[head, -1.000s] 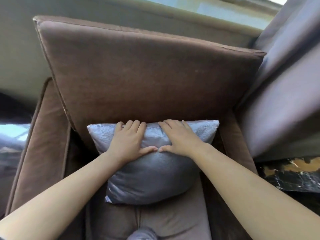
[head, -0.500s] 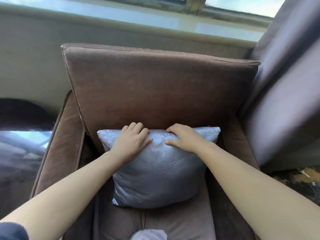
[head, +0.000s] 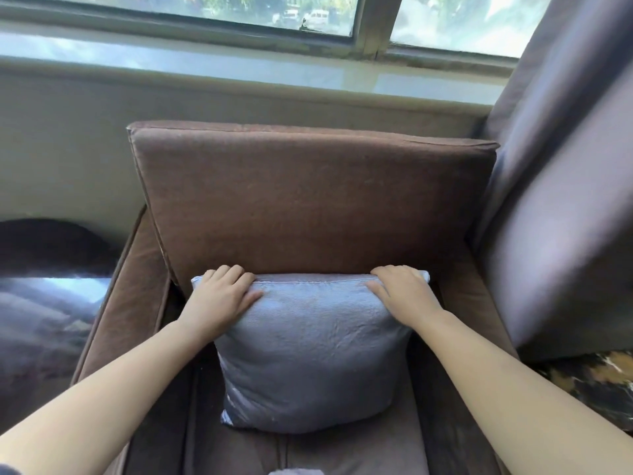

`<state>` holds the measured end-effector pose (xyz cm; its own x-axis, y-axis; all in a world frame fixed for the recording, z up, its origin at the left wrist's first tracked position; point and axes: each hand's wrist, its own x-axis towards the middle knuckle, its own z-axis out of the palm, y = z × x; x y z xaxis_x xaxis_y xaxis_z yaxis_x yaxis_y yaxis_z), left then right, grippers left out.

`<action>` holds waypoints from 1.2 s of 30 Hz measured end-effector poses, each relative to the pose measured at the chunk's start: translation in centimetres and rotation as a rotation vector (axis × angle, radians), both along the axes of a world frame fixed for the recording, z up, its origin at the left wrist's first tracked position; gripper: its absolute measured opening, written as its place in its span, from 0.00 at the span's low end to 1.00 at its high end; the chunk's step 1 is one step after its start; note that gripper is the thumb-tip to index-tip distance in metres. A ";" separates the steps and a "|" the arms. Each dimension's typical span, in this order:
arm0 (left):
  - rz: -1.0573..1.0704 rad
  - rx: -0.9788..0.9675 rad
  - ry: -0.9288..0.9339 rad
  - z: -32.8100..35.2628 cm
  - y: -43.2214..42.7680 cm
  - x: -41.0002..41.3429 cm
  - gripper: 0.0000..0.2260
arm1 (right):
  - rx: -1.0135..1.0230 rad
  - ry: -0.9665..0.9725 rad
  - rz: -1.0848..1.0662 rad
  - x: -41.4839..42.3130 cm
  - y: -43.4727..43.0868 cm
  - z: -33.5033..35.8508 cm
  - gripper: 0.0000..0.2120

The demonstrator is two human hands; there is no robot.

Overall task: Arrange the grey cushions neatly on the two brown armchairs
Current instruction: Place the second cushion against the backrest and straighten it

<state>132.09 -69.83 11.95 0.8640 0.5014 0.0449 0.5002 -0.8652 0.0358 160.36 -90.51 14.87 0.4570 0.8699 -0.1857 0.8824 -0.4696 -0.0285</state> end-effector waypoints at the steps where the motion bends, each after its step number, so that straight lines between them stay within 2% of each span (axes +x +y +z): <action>1: 0.010 -0.003 0.027 0.2 -0.1 0.1 0.27 | -0.014 -0.022 -0.009 0.1 -0.1 -0.1 0.19; 6: -0.009 -0.042 0.046 0.8 -1.8 3.0 0.31 | 0.013 0.029 0.026 -2.2 2.3 -0.2 0.23; 12: -0.112 -0.054 0.016 0.5 -4.5 6.8 0.27 | 0.065 0.048 0.101 -7.2 5.9 -1.6 0.21; 18: -0.017 0.001 0.040 -0.3 -2.3 4.0 0.26 | 0.124 -0.112 0.003 -4.3 3.1 -2.6 0.21; 22: -0.005 0.005 0.043 -0.7 0.0 1.5 0.26 | 0.079 -0.188 -0.051 -1.2 0.4 -2.9 0.20; 28: 0.088 0.008 0.031 -0.6 2.3 -0.7 0.26 | 0.043 -0.195 -0.110 -1.1 1.0 -2.7 0.20; 32: 0.369 -0.196 -0.267 -2.0 3.0 -3.7 0.23 | 0.079 -0.091 -0.254 -3.3 3.5 -1.5 0.18; 34: 0.459 -0.461 -0.436 -3.4 2.0 -4.7 0.19 | 0.090 -0.013 -0.190 -5.6 5.4 -1.2 0.18; 36: 0.548 -0.710 -0.616 -4.5 0.1 -4.6 0.25 | 0.107 0.078 -0.084 -8.4 7.7 -1.1 0.18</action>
